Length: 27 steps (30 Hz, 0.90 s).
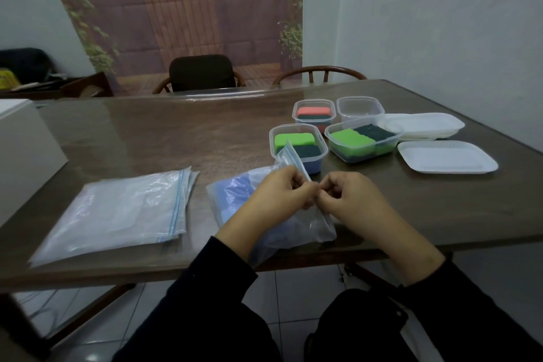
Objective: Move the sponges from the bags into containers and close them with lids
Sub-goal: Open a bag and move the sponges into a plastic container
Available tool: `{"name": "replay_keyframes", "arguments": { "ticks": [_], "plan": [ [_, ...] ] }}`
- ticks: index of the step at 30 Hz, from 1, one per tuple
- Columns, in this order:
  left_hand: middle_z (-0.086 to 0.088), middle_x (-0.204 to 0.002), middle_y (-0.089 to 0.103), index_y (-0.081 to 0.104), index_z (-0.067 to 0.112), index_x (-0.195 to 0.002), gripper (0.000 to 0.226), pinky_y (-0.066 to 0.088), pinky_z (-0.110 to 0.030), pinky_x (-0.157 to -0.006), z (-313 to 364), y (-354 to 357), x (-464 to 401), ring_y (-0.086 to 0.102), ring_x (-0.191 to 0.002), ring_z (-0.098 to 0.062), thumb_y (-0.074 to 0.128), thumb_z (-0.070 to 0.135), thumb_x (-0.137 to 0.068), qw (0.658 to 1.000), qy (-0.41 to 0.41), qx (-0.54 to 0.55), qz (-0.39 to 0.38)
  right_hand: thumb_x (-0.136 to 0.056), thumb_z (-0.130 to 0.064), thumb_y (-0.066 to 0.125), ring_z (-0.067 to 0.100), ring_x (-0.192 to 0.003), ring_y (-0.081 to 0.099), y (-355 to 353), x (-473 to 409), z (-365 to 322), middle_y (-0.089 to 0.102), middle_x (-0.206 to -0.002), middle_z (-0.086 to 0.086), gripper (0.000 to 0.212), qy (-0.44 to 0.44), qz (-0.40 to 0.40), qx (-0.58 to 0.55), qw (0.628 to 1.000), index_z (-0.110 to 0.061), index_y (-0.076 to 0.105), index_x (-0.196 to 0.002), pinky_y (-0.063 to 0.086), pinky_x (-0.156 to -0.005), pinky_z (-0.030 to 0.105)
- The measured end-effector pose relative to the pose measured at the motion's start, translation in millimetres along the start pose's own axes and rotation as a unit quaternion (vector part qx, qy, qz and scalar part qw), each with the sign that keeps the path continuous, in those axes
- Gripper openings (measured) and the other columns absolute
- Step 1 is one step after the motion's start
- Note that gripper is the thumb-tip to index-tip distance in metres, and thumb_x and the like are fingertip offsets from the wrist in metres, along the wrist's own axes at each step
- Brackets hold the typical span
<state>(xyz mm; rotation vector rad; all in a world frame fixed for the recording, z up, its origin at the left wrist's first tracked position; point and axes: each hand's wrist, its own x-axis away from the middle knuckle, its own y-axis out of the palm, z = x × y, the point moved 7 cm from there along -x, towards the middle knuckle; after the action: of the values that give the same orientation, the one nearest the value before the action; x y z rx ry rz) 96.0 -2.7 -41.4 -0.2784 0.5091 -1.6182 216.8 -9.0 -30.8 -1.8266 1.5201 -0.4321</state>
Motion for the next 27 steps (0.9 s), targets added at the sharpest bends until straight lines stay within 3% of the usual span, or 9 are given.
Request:
{"name": "replay_keyframes", "arguments": {
  "ticks": [6, 10, 13, 15, 18, 20, 24, 27],
  "plan": [
    [-0.004, -0.062, 0.063, 0.051, 0.007, -0.081, 0.008, 0.053, -0.03, -0.071, 1, -3, -2, 0.063, -0.061, -0.013, 0.048, 0.009, -0.089, 0.999, -0.026, -0.008, 0.018, -0.083, -0.016, 0.06, 0.009, -0.059, 0.054, 2, 3, -4, 0.064, -0.068, -0.001, 0.011, -0.032, -0.006, -0.008, 0.999, -0.019, 0.062, -0.073, 0.043, -0.056, 0.023],
    [-0.001, -0.054, 0.059, 0.05, 0.009, -0.068, 0.022, 0.048, -0.016, -0.059, 2, -8, 2, 0.056, -0.05, -0.006, 0.043, -0.001, -0.087, 0.995, -0.018, 0.101, 0.008, -0.082, -0.017, 0.06, 0.012, -0.062, 0.057, -1, -1, 8, 0.065, -0.067, -0.002, 0.009, 0.01, 0.0, -0.012, 1.0, -0.017, 0.063, -0.073, 0.047, -0.061, 0.029],
    [0.001, -0.048, 0.057, 0.05, 0.007, -0.066, 0.026, 0.048, -0.014, -0.057, -1, -11, 5, 0.054, -0.047, -0.007, 0.041, -0.005, -0.087, 0.984, -0.019, 0.179, 0.003, -0.083, -0.016, 0.059, 0.012, -0.06, 0.057, -3, -4, 20, 0.064, -0.063, -0.003, 0.008, 0.055, -0.019, -0.014, 0.998, -0.013, 0.064, -0.078, 0.046, -0.06, 0.027],
    [0.0, -0.049, 0.058, 0.051, 0.007, -0.066, 0.025, 0.048, -0.016, -0.059, 0, -10, 6, 0.054, -0.048, -0.008, 0.041, -0.004, -0.087, 0.983, -0.022, 0.185, 0.0, -0.085, -0.018, 0.059, 0.012, -0.066, 0.059, -4, -5, 18, 0.065, -0.072, -0.003, 0.006, 0.063, -0.03, 0.002, 0.998, -0.016, 0.064, -0.082, 0.047, -0.062, 0.026],
    [-0.003, -0.054, 0.059, 0.055, 0.004, -0.073, 0.019, 0.048, -0.022, -0.065, 0, -9, 5, 0.056, -0.052, -0.009, 0.043, 0.0, -0.087, 0.987, -0.026, 0.161, -0.004, -0.085, -0.017, 0.061, 0.011, -0.079, 0.059, -17, -8, -11, 0.063, -0.087, -0.003, 0.006, -0.034, 0.07, 0.026, 0.997, -0.018, 0.062, -0.091, 0.047, -0.07, 0.023],
    [-0.004, -0.059, 0.059, 0.057, 0.002, -0.084, 0.014, 0.049, -0.022, -0.066, 0, -7, 5, 0.057, -0.053, -0.008, 0.045, 0.004, -0.09, 0.988, -0.028, 0.15, -0.012, -0.086, -0.012, 0.06, 0.011, -0.08, 0.061, -19, -10, -33, 0.064, -0.088, -0.002, 0.008, -0.106, 0.091, -0.003, 0.99, -0.014, 0.064, -0.093, 0.051, -0.073, 0.023],
    [-0.007, -0.06, 0.058, 0.055, 0.003, -0.081, 0.014, 0.047, -0.021, -0.061, 2, -10, 7, 0.056, -0.052, -0.009, 0.045, 0.003, -0.09, 0.987, -0.025, 0.156, 0.004, -0.086, -0.007, 0.056, 0.019, -0.08, 0.067, 1, -28, -35, 0.069, -0.085, 0.005, 0.011, -0.05, -0.017, 0.035, 0.998, -0.015, 0.063, -0.087, 0.056, -0.08, 0.038],
    [-0.013, -0.064, 0.057, 0.054, 0.003, -0.079, 0.014, 0.047, -0.022, -0.061, 2, -9, 8, 0.057, -0.052, -0.011, 0.043, -0.001, -0.087, 0.987, -0.02, 0.16, 0.0, -0.081, -0.001, 0.054, 0.021, -0.077, 0.068, 15, -36, -25, 0.069, -0.081, 0.005, 0.015, -0.038, -0.087, 0.037, 0.995, -0.015, 0.061, -0.084, 0.058, -0.076, 0.039]
  ]
}}
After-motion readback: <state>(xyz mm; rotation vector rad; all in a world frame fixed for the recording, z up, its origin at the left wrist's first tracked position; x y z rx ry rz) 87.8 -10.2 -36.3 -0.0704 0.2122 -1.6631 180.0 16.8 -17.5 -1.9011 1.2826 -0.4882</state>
